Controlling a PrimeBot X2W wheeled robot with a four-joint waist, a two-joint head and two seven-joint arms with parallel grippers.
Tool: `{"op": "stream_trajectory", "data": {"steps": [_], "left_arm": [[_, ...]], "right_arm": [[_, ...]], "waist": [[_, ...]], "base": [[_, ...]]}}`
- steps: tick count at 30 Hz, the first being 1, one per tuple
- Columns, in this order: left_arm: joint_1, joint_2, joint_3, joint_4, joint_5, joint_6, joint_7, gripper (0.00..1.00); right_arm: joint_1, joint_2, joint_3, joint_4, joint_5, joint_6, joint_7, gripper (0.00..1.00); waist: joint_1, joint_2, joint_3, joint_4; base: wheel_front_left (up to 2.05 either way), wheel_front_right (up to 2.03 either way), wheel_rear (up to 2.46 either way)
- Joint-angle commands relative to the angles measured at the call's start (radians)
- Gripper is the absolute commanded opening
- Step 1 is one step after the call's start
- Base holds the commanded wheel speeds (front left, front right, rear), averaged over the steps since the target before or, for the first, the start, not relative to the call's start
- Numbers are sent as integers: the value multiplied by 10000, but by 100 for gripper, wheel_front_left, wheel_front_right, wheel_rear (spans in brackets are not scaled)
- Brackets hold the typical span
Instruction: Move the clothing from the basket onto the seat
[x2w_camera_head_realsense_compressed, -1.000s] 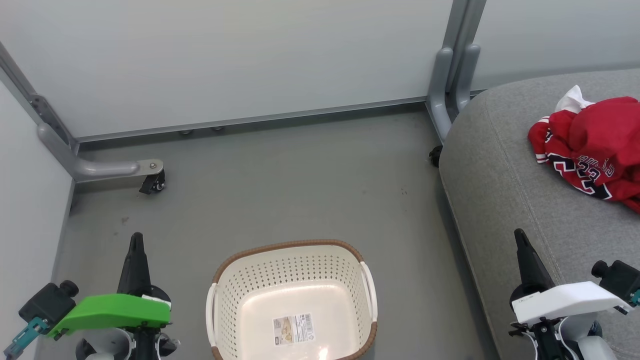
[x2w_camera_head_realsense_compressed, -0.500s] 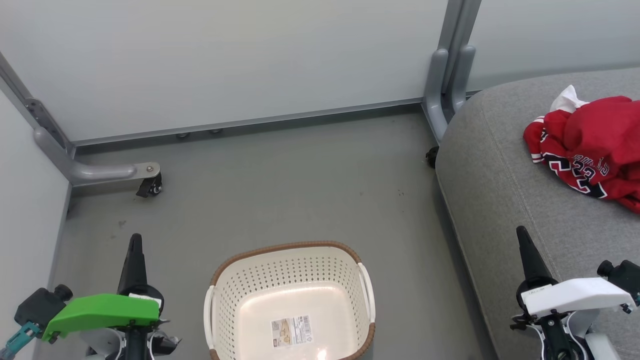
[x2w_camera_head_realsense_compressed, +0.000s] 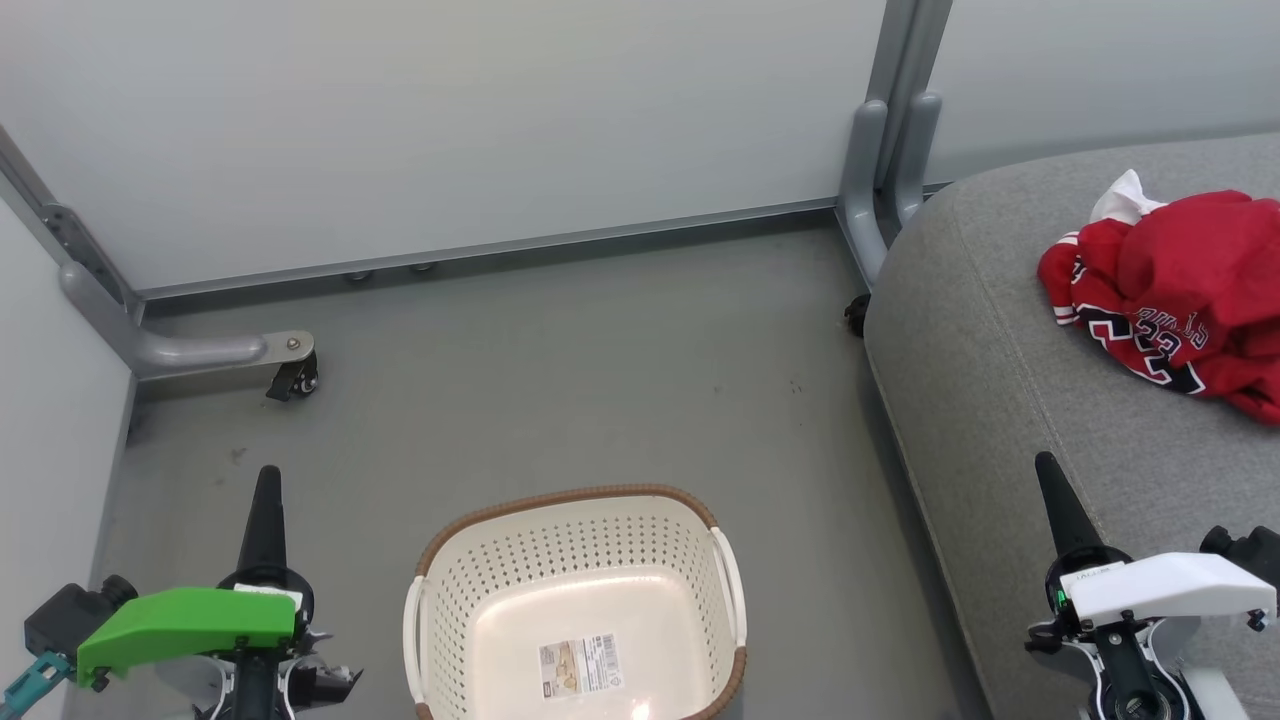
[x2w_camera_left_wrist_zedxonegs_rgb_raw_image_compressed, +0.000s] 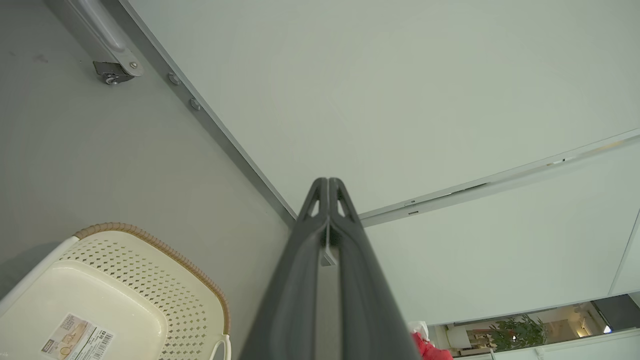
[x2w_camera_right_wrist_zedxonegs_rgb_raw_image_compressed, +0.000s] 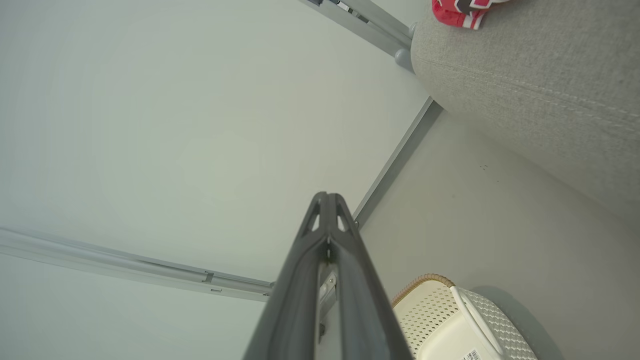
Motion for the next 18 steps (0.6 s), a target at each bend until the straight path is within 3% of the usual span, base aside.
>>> {"op": "stream_trajectory", "data": {"steps": [1,18], "left_arm": [[-222,54,59,-114,-270,15,71,0],[-248,59,186,-145,-1726,26,453,0]], "right_arm": [[-202,-90,-41,-21,268,-5,44,0],[-289,-184,-43,110,1899,-7,352,0]], "waist": [[0,44,-5,-10],[0,54,-56,-125]], "base": [[0,0,0],[0,0,0]]}}
